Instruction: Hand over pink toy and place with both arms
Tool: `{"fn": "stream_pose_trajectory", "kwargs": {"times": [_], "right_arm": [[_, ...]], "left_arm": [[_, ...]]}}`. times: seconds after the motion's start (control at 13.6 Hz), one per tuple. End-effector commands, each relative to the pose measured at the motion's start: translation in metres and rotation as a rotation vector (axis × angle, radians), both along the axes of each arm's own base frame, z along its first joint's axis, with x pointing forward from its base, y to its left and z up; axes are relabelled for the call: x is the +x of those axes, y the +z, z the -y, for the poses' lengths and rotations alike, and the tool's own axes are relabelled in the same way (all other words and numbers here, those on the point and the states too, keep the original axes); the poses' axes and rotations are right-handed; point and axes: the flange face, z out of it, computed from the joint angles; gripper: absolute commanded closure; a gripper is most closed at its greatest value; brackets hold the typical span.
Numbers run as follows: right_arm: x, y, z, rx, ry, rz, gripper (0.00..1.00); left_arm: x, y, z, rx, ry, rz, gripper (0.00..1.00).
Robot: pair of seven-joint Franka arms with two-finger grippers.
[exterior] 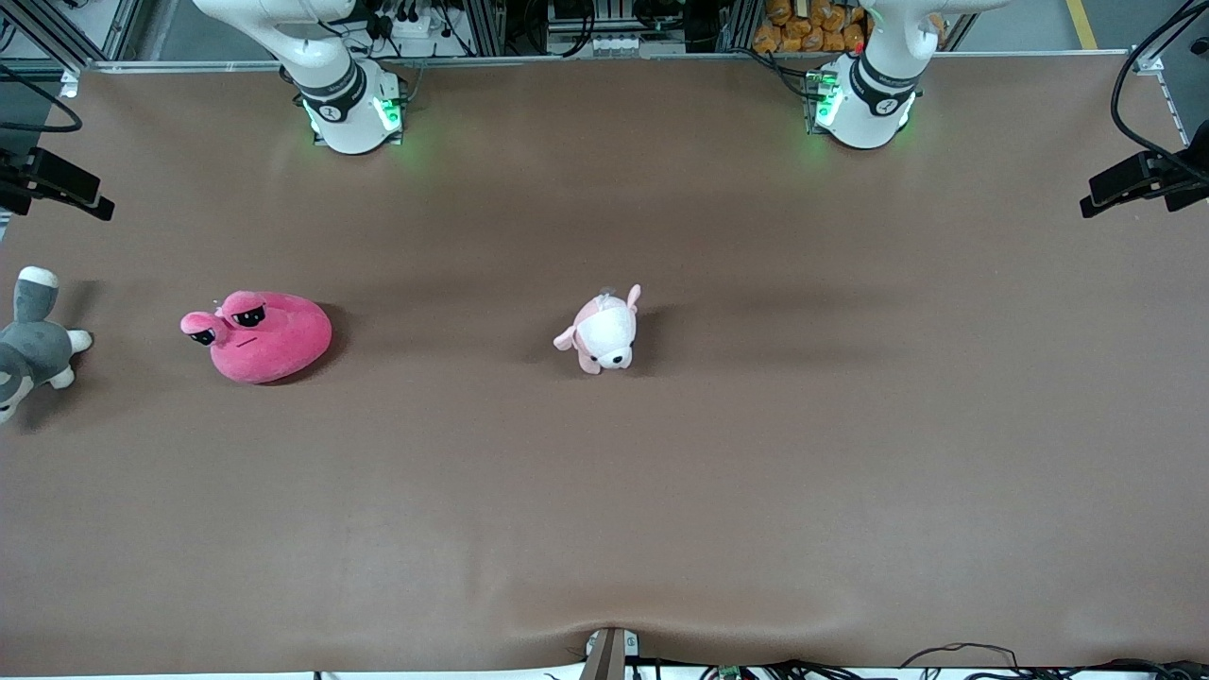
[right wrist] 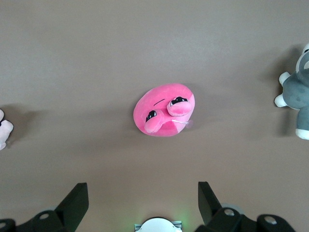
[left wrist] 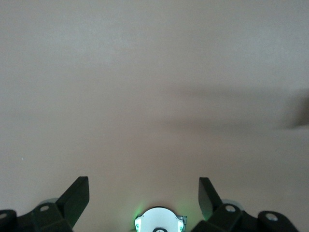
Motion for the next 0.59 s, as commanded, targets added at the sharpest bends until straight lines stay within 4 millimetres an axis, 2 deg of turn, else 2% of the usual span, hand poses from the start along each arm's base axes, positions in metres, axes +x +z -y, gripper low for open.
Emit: {"fn": "stream_pose_trajectory", "kwargs": {"times": [0.0,0.51], "right_arm": [[-0.010,0.004,0.001,-0.013,0.012,0.003,0.00],[-0.011,0.003,0.001,-0.012,0.012,-0.003,0.00]], "left_arm": [[-0.003,0.009,0.004,-0.014,-0.016,0.020,0.00],[0.001,0.020,0.013,-0.013,-0.030,0.045,0.00]]}}
